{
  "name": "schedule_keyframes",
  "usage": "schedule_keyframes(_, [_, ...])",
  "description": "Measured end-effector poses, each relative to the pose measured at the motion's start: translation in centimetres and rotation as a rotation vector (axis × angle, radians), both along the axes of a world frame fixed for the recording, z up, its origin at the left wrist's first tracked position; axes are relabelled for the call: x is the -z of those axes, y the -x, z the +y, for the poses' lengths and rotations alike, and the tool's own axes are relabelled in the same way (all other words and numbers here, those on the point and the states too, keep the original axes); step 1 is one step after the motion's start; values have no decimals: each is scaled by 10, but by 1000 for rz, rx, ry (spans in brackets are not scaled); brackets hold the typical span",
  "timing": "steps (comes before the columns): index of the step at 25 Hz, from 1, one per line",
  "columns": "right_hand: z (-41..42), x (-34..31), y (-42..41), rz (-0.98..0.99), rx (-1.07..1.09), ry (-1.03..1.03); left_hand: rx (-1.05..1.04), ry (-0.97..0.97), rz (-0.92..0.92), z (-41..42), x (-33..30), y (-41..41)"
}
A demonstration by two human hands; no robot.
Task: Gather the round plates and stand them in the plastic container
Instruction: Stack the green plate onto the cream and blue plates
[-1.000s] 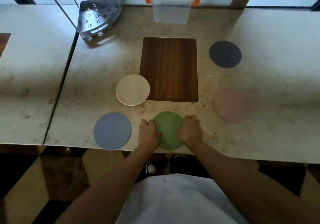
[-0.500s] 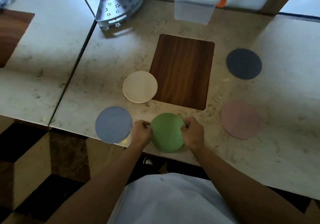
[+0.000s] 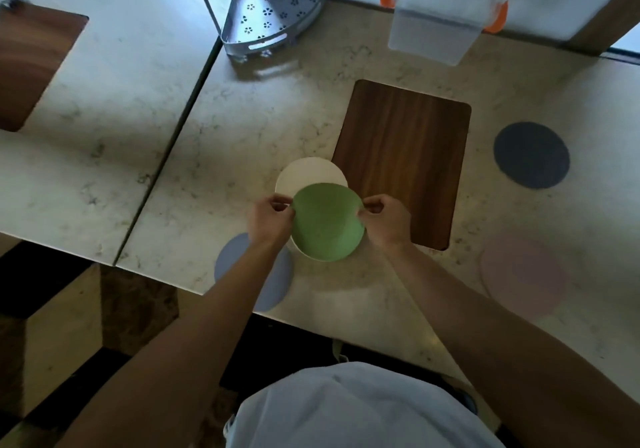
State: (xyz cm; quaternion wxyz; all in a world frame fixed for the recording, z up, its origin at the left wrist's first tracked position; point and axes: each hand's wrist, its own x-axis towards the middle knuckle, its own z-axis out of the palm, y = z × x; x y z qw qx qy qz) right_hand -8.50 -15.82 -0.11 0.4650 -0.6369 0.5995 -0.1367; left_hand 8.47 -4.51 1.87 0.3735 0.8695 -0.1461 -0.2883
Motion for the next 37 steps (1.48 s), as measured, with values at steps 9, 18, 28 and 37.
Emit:
schedule_keyframes(9, [-31,14,-57,61,44,11,122,0,-14,-34,17,-64])
schedule_keyframes(18, [-29,30,-72,92,69,26,144,1,-50,-42,32,-81])
schedule_keyframes(28, [-33,32,-75,125,79,-10,204,-16,-123,-47,41,-79])
schedule_keyframes(37, [-19,29,-76,356,-50,150,315,-163,-257,-48,50,-70])
